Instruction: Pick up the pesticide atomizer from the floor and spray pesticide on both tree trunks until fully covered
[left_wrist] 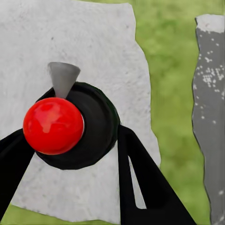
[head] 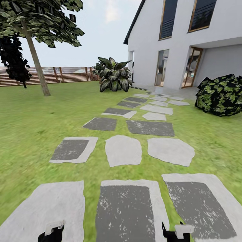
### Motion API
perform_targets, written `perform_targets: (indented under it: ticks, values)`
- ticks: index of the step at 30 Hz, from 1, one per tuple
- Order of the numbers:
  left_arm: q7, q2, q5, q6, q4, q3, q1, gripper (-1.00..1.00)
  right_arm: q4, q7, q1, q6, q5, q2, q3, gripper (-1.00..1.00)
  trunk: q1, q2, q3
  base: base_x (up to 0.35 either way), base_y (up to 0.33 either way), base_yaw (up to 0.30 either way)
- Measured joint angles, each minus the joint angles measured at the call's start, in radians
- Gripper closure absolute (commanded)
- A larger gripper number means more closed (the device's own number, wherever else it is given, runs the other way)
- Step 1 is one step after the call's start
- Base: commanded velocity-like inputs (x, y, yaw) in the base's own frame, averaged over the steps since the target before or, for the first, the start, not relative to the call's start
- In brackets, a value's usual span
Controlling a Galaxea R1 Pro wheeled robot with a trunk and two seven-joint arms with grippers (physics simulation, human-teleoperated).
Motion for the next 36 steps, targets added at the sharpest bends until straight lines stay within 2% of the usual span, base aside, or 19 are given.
perform_targets:
  ticks: [12, 36]
  values:
    - [0.000, 0.001, 0.000, 0.000, 0.000, 0.001, 0.000, 1.00, 0.000, -0.001, 0.000, 0.000, 0.000, 0.001, 0.002, -1.00, 0.000, 0.000, 0.000, 0.339, 0.000, 0.009]
    - [0.001, 0.000, 0.000, 0.000, 0.000, 0.000, 0.000, 1.00, 0.003, -0.001, 0.000, 0.000, 0.000, 0.002, 0.002, -1.00, 0.000, 0.000, 0.000, 0.339, 0.000, 0.270]
